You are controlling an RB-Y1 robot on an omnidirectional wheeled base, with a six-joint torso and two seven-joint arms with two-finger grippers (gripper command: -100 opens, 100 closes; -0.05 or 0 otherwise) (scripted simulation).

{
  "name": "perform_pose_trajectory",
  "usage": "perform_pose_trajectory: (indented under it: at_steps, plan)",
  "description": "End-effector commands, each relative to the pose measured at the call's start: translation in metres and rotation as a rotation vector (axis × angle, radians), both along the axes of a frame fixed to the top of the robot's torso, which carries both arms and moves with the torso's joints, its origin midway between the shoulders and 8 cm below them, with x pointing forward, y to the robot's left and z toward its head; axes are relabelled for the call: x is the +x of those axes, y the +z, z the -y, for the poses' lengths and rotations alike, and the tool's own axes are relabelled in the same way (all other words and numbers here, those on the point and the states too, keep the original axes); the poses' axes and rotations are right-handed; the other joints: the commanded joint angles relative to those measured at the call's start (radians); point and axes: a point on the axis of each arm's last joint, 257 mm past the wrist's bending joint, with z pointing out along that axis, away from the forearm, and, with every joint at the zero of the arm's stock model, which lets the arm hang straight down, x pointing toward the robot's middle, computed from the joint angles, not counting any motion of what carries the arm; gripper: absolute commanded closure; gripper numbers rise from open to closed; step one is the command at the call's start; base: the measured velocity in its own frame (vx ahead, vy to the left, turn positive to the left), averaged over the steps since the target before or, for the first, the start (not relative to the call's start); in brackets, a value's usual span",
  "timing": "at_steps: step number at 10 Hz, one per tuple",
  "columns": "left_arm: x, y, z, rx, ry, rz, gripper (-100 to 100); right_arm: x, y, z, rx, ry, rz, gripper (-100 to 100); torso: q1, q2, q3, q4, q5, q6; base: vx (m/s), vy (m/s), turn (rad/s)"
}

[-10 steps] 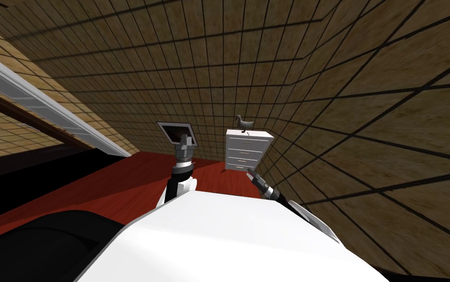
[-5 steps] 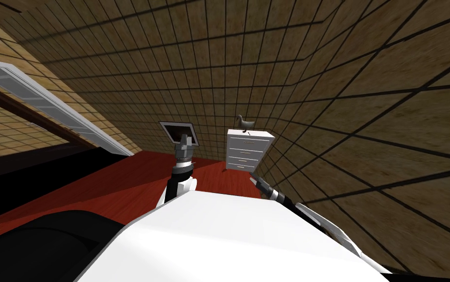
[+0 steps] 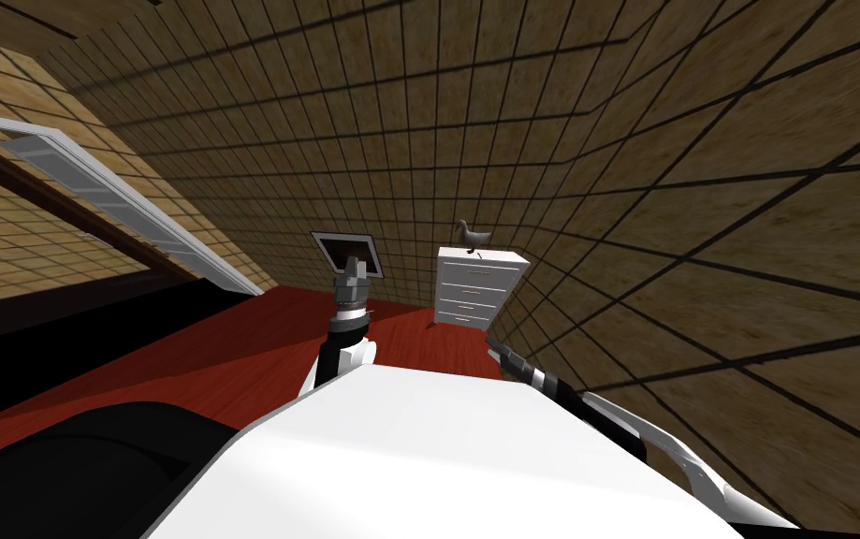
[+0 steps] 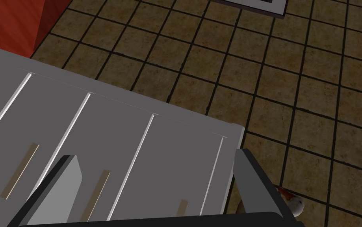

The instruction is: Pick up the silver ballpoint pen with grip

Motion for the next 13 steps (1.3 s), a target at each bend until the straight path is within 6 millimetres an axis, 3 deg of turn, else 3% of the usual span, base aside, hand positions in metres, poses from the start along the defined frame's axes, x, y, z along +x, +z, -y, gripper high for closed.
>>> perform_pose_trajectory:
  at_steps: [1,6,7,9,10,12,13]
  plan:
    - [0.0,0.0,0.0,0.0,0.0,0.0,0,-0.008,-0.012,0.019,-0.031,-0.007,-0.057,-100,0.0,0.0,0.0,0.0,0.0,0.0,-0.006,0.027,0.073]
    - [0.0,0.0,0.0,0.0,0.0,0.0,0,-0.017,-0.019,0.064,-0.15,0.013,-0.119,-100,0.001,-0.002,-0.001,0.0,0.0,0.0,0.004,0.024,0.038]
    - [0.0,0.0,0.0,0.0,0.0,0.0,0,-0.023,-0.027,0.082,-0.175,-0.004,-0.165,-100,0.0,-0.001,-0.001,0.0,0.0,0.0,0.018,0.03,0.093]
    - [0.0,0.0,0.0,0.0,0.0,0.0,0,-0.024,-0.024,0.096,-0.22,0.01,-0.17,-100,0.001,-0.002,-0.001,-0.001,0.0,0.0,0.016,0.021,0.031]
    - [0.0,0.0,0.0,0.0,0.0,0.0,0,-0.029,-0.028,0.117,-0.253,-0.008,-0.212,-100,0.0,-0.002,-0.001,0.0,0.0,0.0,0.027,0.029,0.109]
    - [0.0,0.0,0.0,0.0,0.0,0.0,0,-0.029,-0.023,0.129,-0.292,0.003,-0.216,-100,0.001,-0.003,-0.002,-0.001,0.0,0.0,0.026,0.018,0.031]
    - [0.0,0.0,0.0,0.0,0.0,0.0,0,-0.034,-0.025,0.151,-0.326,-0.017,-0.254,-100,0.0,-0.002,-0.001,-0.001,0.0,0.0,0.04,0.029,0.127]
